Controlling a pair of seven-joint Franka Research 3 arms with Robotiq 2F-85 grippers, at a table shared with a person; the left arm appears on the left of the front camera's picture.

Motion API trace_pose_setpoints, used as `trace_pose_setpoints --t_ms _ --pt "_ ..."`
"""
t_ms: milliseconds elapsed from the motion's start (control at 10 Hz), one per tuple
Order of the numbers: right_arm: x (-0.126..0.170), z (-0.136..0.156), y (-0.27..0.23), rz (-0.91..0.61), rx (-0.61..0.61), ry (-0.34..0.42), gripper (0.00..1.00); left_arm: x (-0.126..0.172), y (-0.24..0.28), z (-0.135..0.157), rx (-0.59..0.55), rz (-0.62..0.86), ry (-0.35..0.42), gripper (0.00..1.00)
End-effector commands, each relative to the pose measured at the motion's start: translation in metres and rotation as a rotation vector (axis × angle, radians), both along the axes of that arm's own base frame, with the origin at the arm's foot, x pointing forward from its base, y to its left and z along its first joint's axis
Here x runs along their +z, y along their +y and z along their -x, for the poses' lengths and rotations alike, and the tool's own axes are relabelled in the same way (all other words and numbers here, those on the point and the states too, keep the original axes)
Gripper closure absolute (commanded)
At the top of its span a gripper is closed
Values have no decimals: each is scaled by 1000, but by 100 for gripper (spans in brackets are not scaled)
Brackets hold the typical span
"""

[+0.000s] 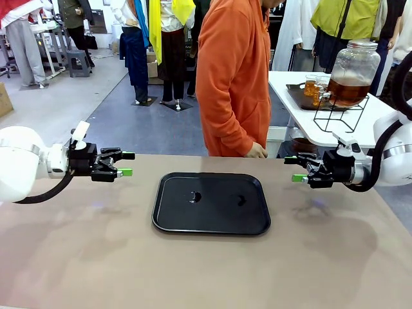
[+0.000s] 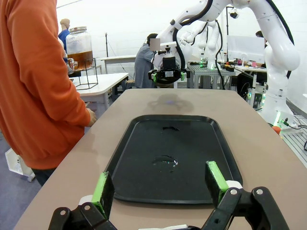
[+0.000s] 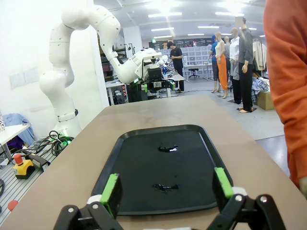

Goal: Pour the drink into the iced cup.
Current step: Open the gripper to release the iced cup you were holding.

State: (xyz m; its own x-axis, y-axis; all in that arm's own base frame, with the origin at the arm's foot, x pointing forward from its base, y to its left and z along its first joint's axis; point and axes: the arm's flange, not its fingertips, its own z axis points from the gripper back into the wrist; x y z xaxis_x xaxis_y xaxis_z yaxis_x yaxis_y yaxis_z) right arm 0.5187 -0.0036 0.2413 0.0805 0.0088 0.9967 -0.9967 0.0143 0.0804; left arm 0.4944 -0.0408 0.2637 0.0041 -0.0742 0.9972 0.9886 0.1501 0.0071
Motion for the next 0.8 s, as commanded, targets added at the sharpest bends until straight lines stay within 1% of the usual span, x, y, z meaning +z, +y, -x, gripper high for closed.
trace_pose_setpoints --t_ms 0,700 --pt "3 -1 1 -4 -2 -6 0 5 -2 1 7 2 -3 0" --pt "3 -1 1 -4 -2 -6 0 5 -2 1 7 2 -3 0"
